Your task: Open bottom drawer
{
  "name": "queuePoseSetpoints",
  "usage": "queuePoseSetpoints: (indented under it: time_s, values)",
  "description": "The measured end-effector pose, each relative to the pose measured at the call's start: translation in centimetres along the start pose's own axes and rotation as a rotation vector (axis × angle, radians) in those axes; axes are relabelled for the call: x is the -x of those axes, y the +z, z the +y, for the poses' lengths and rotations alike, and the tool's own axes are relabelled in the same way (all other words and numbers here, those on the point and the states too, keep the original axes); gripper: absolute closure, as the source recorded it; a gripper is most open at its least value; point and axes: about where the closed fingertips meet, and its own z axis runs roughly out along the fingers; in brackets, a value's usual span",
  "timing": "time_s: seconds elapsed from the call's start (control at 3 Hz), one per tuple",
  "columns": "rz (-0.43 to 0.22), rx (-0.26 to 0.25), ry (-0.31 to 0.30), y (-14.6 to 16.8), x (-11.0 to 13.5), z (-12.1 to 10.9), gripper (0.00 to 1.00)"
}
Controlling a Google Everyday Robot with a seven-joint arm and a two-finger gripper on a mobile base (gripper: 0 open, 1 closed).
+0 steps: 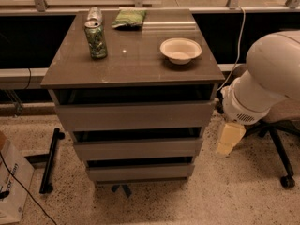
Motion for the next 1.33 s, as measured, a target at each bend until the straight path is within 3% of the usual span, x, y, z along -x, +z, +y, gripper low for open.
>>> queuePoseSetpoints:
  time_s: [0.67,1.33]
  values:
    - [0.007,0.021,0.013,1.8,0.5,0.7,0.0]
    - [-0.096,0.145,0.05,12.1,3.1,5.1,0.0]
